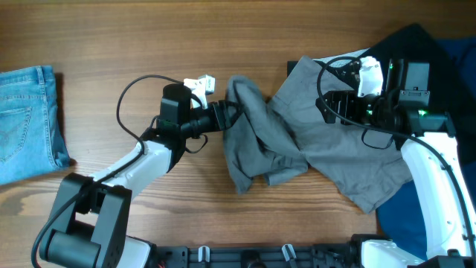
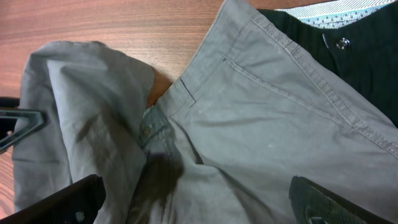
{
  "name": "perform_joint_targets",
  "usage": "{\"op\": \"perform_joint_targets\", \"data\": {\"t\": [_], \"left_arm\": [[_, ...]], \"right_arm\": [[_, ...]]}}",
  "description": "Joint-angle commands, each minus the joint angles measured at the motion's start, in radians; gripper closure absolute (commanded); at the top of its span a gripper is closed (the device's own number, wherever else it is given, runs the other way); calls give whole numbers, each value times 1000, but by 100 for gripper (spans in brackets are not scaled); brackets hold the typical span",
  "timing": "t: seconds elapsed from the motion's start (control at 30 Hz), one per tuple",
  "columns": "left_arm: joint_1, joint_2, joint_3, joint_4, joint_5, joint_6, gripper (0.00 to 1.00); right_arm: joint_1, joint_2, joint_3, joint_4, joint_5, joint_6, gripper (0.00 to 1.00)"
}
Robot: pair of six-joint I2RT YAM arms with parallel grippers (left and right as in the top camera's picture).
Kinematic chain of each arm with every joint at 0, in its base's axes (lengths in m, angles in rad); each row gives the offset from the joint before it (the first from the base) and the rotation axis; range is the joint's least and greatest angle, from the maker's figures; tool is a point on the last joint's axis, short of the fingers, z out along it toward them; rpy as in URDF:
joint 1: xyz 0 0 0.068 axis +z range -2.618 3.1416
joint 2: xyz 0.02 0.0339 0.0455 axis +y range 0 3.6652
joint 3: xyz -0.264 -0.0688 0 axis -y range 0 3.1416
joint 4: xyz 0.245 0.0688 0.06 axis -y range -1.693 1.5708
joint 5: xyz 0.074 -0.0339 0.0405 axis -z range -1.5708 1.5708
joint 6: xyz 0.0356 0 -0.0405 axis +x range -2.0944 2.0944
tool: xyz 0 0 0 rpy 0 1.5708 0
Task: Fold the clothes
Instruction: 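Grasp the shorts' left edge with the left gripper and drag it left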
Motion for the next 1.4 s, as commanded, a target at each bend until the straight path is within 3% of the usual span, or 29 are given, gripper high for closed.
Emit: {"op": "perform_joint_targets", "data": {"t": [0.0, 0.17, 0.33, 0.43, 0.5, 0.6, 0.7, 0.73, 0.83, 0.93, 1.13, 1.37], "left_arm": [[-3, 4, 11, -5, -3, 1, 96], [58, -10, 11, 59, -3, 0, 96], [285, -108, 11, 101, -10, -93, 96], [441, -180, 11, 40, 2, -176, 96], [561, -241, 11, -85, 31, -193, 96], [727, -335, 11, -480, 29, -173, 96], [803, -353, 11, -723, -3, -127, 96], [822, -353, 11, -801, -3, -68, 96], [837, -353, 11, -964, -51, 50, 96], [837, -353, 11, -1076, -147, 60, 96], [837, -353, 11, -1131, -157, 104, 96], [837, -353, 11, -1138, -157, 111, 96]], "right_arm": [[3, -16, 11, -1, 10, 13, 0], [3, -16, 11, -1, 10, 13, 0], [3, -16, 11, 24, 11, 14, 0], [3, -16, 11, 78, 11, 14, 0], [3, -15, 11, 121, 11, 14, 6], [3, -11, 11, 177, 36, 15, 46], [3, 5, 11, 193, 102, 26, 91], [3, 18, 11, 203, 148, 41, 96], [3, 66, 11, 241, 267, 36, 96], [3, 136, 11, 278, 297, 1, 96], [3, 310, 11, 351, 107, -68, 96], [3, 510, 11, 482, 31, -68, 96]]}}
